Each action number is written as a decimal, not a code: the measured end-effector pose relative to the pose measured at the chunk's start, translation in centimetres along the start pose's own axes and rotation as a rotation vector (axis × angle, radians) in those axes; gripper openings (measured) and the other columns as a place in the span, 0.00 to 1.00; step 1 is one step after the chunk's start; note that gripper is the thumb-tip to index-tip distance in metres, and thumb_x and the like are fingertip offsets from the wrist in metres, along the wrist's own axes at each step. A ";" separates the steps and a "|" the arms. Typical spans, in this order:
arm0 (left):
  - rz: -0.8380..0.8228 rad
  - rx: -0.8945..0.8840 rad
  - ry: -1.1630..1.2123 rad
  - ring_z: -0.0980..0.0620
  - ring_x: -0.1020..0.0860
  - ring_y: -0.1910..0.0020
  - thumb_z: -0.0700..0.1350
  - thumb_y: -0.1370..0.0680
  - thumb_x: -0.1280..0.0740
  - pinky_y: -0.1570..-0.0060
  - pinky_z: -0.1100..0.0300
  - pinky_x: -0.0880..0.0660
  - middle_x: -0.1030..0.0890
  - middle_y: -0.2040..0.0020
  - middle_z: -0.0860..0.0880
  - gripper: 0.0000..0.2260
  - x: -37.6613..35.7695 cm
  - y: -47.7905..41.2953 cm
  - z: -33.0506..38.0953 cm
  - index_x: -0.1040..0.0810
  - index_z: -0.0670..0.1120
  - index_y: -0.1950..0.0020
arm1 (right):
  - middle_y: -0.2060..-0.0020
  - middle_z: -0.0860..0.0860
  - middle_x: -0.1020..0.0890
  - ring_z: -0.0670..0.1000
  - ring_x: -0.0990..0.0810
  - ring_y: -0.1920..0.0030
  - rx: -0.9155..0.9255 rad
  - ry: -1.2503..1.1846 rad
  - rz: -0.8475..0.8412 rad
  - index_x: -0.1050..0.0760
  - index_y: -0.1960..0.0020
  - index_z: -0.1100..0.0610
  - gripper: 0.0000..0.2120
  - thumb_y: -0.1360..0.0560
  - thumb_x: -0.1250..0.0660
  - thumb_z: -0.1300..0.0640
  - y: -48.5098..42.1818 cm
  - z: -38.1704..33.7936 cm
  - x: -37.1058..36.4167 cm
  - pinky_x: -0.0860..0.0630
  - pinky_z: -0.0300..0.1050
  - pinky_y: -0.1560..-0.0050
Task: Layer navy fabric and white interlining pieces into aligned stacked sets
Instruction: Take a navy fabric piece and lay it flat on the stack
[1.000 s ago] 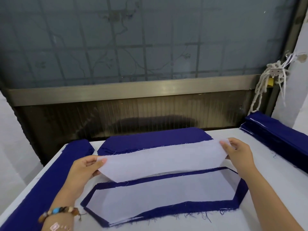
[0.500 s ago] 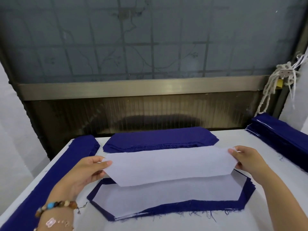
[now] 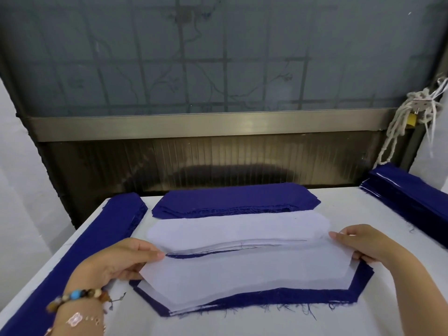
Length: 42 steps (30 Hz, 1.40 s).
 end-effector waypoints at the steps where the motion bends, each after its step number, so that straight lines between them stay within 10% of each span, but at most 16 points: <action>1: -0.002 -0.015 -0.004 0.48 0.16 0.51 0.47 0.30 0.24 0.57 0.60 0.21 0.15 0.50 0.44 0.12 0.0 0.0 0.1 0.15 0.44 0.50 | 0.68 0.54 0.22 0.51 0.27 0.67 0.006 0.014 0.001 0.21 0.56 0.59 0.20 0.27 0.33 0.41 0.0 -0.1 -0.1 0.31 0.41 0.68; 9: 0.032 -0.024 0.026 0.53 0.22 0.63 0.43 0.30 0.24 0.65 0.65 0.25 0.16 0.53 0.42 0.07 0.3 0.0 -0.1 0.14 0.41 0.55 | 0.56 0.58 0.19 0.52 0.25 0.62 -0.038 0.068 -0.026 0.24 0.44 0.60 0.22 0.28 0.30 0.43 -0.1 0.3 0.2 0.21 0.49 0.52; 12: 0.019 0.005 -0.055 0.52 0.21 0.60 0.46 0.30 0.24 0.63 0.64 0.23 0.15 0.52 0.43 0.09 0.4 0.0 -0.2 0.14 0.43 0.54 | 0.64 0.57 0.23 0.51 0.28 0.65 -0.052 0.063 -0.029 0.26 0.40 0.65 0.30 0.30 0.28 0.42 0.2 0.5 0.3 0.27 0.42 0.63; 22: 0.099 0.023 -0.210 0.53 0.25 0.69 0.46 0.32 0.22 0.67 0.64 0.26 0.22 0.67 0.47 0.08 0.7 -0.6 -0.6 0.17 0.43 0.62 | 0.74 0.51 0.35 0.51 0.36 0.70 -0.001 0.124 -0.026 0.41 0.69 0.56 0.26 0.31 0.26 0.44 0.9 0.1 0.2 0.40 0.39 0.69; 31: 0.108 0.018 -0.283 0.54 0.26 0.67 0.44 0.30 0.23 0.68 0.64 0.27 0.21 0.66 0.49 0.08 0.3 -0.7 -0.5 0.18 0.43 0.57 | 0.57 0.50 0.23 0.49 0.25 0.59 0.021 0.188 0.066 0.25 0.56 0.54 0.16 0.32 0.24 0.45 0.3 0.1 0.0 0.29 0.40 0.65; 42: 0.268 -0.181 -0.374 0.53 0.28 0.68 0.36 0.28 0.31 0.66 0.62 0.29 0.25 0.70 0.49 0.06 0.5 -2.1 -0.1 0.24 0.44 0.62 | 0.59 0.51 0.19 0.50 0.24 0.57 0.129 0.076 0.150 0.21 0.62 0.56 0.05 0.28 0.27 0.58 -0.8 -0.4 -1.0 0.31 0.39 0.63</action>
Point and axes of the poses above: each hand's wrist, its own y-axis away from the middle knuckle, its own x-axis out of the back of the hand, z = x × y, the point moved 3 cm from there along -y, towards the middle knuckle
